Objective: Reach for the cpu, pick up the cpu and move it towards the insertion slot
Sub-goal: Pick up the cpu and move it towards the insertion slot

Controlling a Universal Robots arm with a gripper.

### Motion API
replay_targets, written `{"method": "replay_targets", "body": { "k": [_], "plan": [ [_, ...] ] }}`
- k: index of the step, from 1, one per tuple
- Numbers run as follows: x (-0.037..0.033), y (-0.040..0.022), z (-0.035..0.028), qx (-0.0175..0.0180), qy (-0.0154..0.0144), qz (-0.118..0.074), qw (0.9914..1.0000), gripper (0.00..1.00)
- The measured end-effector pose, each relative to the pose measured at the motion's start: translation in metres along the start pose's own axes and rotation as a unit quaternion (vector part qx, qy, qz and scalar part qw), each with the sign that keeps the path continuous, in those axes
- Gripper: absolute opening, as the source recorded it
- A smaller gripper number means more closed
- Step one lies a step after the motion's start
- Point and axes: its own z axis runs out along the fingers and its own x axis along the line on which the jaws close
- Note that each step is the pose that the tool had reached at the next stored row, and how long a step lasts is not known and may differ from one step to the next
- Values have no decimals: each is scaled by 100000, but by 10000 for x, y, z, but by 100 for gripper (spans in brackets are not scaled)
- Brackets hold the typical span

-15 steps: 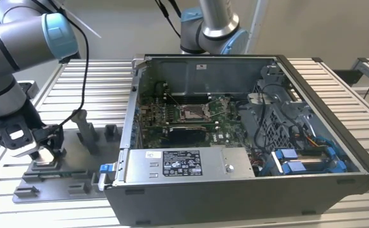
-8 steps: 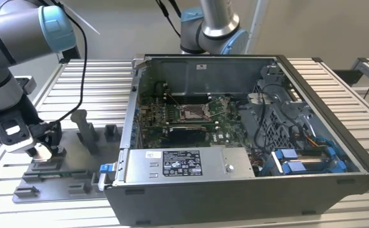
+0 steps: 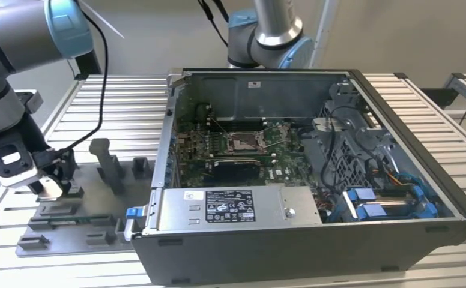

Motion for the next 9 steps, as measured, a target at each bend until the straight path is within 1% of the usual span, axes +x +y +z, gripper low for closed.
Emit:
{"method": "replay_targets", "body": {
  "k": [2, 5, 7, 9],
  "plan": [
    [0, 1, -25, 79, 1, -2, 100000, 0],
    [0, 2, -44, 233, 7, -4, 100000, 0],
    [0, 2, -50, 246, 1, -2, 100000, 0],
    [0, 3, -68, 257, 11, -1, 100000, 0]
  ]
}}
